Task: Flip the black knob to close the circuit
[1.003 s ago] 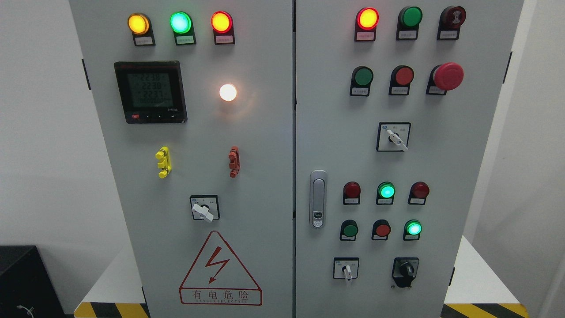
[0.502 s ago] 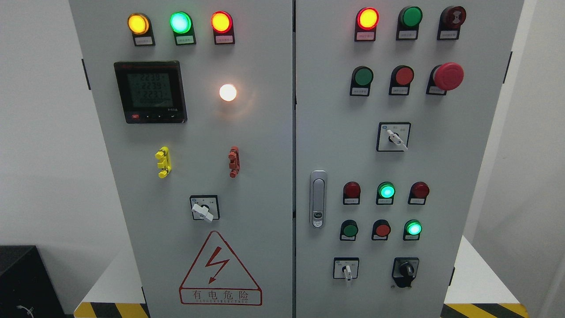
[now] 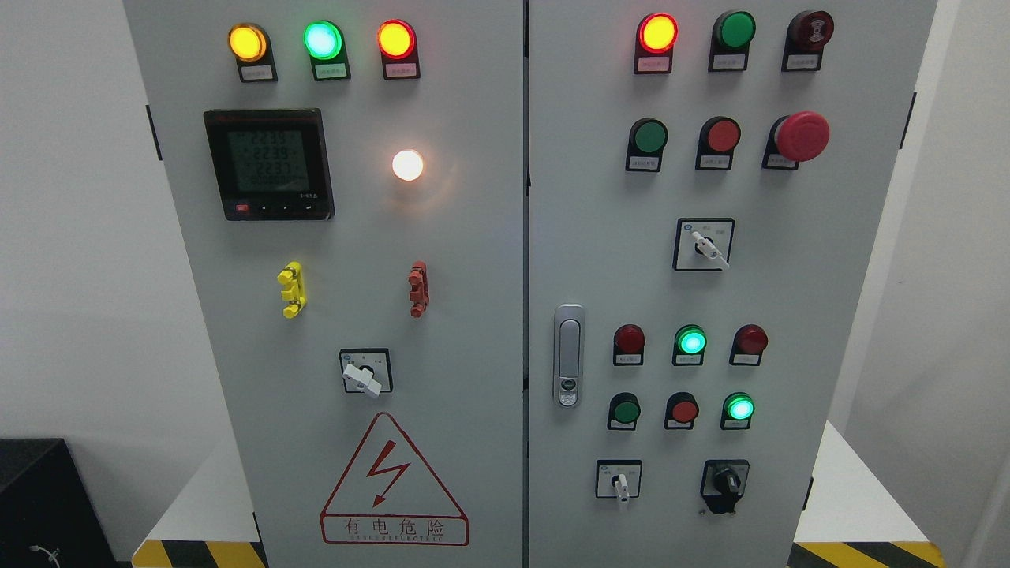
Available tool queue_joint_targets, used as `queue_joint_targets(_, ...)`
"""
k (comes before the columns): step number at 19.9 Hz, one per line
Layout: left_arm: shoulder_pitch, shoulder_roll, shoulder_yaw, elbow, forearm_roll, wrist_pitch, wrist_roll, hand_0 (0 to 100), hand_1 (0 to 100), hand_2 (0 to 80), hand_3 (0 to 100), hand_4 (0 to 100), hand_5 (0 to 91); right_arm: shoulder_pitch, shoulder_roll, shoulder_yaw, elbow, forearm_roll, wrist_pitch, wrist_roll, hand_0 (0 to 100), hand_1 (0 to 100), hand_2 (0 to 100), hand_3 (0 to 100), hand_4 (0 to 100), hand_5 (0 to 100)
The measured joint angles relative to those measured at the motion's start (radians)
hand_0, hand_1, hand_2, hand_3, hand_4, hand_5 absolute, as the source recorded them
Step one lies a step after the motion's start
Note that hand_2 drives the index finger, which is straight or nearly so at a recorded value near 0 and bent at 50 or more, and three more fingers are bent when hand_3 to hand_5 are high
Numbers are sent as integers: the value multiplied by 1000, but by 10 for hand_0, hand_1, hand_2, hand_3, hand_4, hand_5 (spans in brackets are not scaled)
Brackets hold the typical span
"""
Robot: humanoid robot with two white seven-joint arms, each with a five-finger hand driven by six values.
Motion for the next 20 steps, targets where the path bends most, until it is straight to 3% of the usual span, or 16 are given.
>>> queue_joint_targets(11, 0, 0, 0, 0, 0, 0, 0, 120, 556, 0, 0, 0, 0, -113, -9, -8, -145, 47, 154, 74, 0, 0, 910, 1000, 844, 819)
queue_joint_targets(20, 0, 0, 0, 0, 0, -1, 0, 120, 556, 0, 0, 0, 0, -217, -12, 29, -208, 98, 256, 122, 0, 16, 911, 1000, 848, 828)
